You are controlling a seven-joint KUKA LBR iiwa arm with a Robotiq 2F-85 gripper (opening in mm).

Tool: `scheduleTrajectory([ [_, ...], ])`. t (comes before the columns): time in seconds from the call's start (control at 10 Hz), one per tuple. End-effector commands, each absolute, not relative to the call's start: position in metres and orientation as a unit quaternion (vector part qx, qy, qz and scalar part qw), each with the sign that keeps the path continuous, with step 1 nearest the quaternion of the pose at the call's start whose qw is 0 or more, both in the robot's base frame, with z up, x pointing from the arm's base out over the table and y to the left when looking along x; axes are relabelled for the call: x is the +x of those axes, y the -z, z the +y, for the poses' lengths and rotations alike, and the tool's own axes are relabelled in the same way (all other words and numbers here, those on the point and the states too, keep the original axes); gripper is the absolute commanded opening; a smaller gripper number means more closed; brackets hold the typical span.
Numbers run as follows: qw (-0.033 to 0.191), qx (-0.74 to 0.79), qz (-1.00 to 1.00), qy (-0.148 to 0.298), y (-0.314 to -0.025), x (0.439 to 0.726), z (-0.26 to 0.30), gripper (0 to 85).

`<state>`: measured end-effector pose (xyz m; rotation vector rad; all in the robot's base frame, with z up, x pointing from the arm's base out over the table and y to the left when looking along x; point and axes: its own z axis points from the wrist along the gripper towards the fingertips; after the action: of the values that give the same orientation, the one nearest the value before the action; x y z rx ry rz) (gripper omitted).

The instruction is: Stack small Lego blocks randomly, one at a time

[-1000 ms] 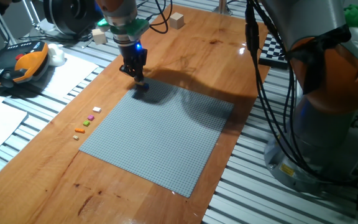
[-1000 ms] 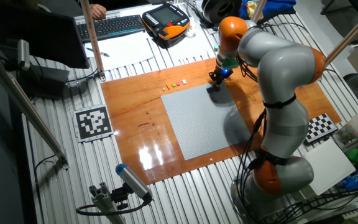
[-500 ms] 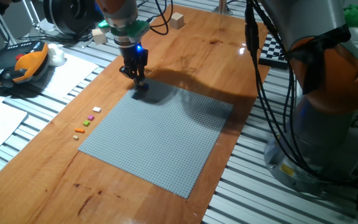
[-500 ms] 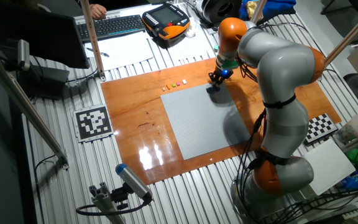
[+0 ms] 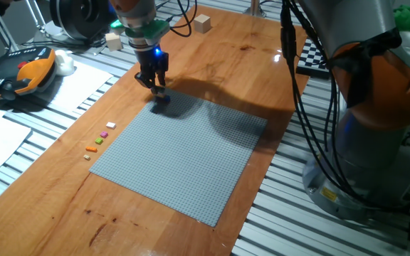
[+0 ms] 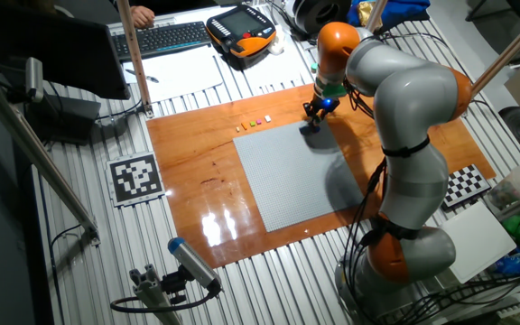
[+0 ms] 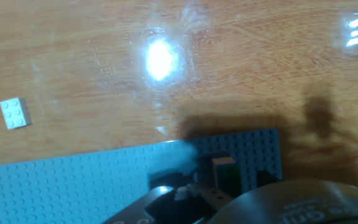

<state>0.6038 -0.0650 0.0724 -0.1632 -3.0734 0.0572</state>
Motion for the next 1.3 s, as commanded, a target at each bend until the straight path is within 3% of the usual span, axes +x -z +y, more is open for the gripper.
scheduleTrajectory([
  [0.0, 0.034, -0.055, -0.998, -0.019, -0.076, 0.604, -0.065, 51.0],
  [0.3, 0.049, -0.027, -0.998, -0.024, -0.081, 0.603, -0.067, 0.0],
  [1.2, 0.036, -0.025, -0.998, -0.034, -0.068, 0.597, -0.062, 0.0],
])
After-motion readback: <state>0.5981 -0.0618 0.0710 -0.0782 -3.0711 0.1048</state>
